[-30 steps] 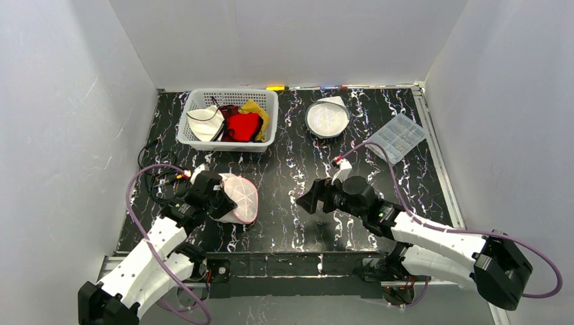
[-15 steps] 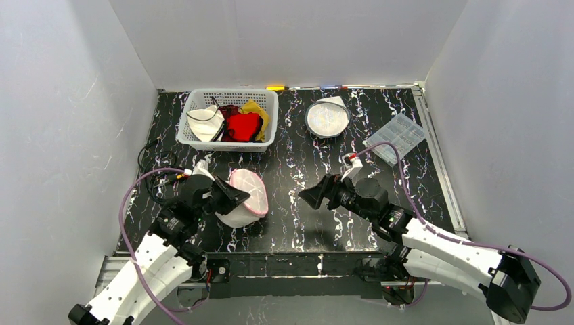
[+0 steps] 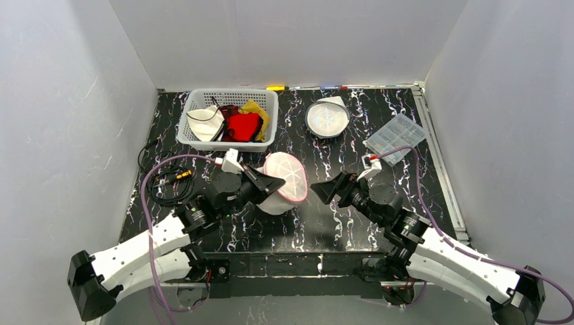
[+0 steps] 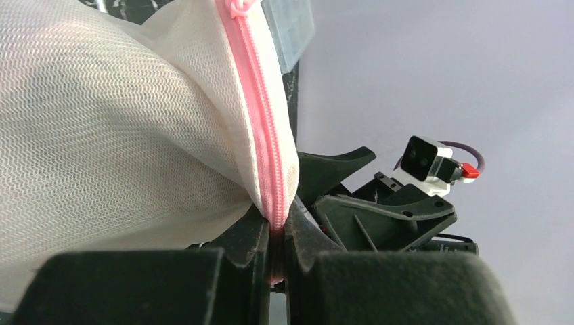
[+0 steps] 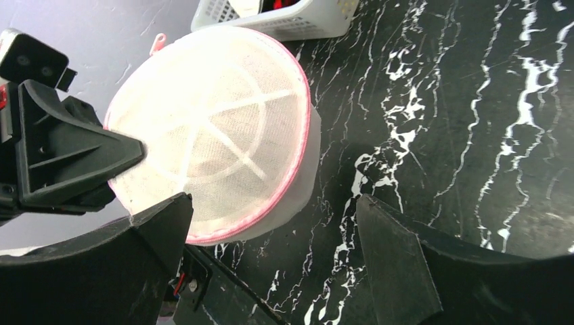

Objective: Unzip the laundry bag and remove the bra
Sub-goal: Move the laundry bag to the center of the board, then adjust the laundry bag at the center of the board.

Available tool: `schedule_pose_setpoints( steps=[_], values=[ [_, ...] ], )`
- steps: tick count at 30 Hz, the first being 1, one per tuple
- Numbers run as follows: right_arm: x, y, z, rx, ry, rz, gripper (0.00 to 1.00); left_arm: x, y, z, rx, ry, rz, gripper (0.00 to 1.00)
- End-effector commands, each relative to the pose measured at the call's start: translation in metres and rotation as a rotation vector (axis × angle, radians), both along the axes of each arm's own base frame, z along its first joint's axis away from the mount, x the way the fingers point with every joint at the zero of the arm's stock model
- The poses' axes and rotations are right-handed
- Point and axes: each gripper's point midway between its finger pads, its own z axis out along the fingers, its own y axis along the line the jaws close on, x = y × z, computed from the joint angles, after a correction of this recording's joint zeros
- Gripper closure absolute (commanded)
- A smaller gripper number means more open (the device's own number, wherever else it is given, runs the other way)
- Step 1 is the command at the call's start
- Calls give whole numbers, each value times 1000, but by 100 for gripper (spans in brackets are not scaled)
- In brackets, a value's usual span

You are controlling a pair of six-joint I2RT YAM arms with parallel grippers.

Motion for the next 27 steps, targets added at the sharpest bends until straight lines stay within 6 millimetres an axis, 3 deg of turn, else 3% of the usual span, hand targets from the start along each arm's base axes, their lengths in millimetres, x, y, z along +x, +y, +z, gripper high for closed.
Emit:
schedule_pose_setpoints(
  steps=[1, 7, 10, 12, 15, 18, 23, 27],
  values=[
    [5, -21, 13, 0, -26, -94, 1, 13, -14, 24, -90, -114, 64, 100],
    [-4, -20, -12, -41, 17, -52, 1, 2, -11, -78, 59, 3, 31, 100],
    [-9, -16, -27, -72, 39, -16, 1, -9, -9, -104, 113, 31, -18, 93],
    [-12, -12, -31, -83, 50, 16, 1, -14, -7, -106, 135, 6, -55, 84],
    [-16, -5, -39, -109, 73, 58, 1, -24, 1, -106, 157, -17, -90, 60],
    [-17, 0, -45, -123, 82, 83, 1, -37, 16, -114, 237, 21, -117, 44],
    [-16, 6, -47, -125, 77, 99, 1, -59, 43, -122, 368, 98, -156, 36],
    [-17, 17, -42, -103, 70, 144, 1, -64, 73, -113, 499, 125, -122, 35]
  ],
)
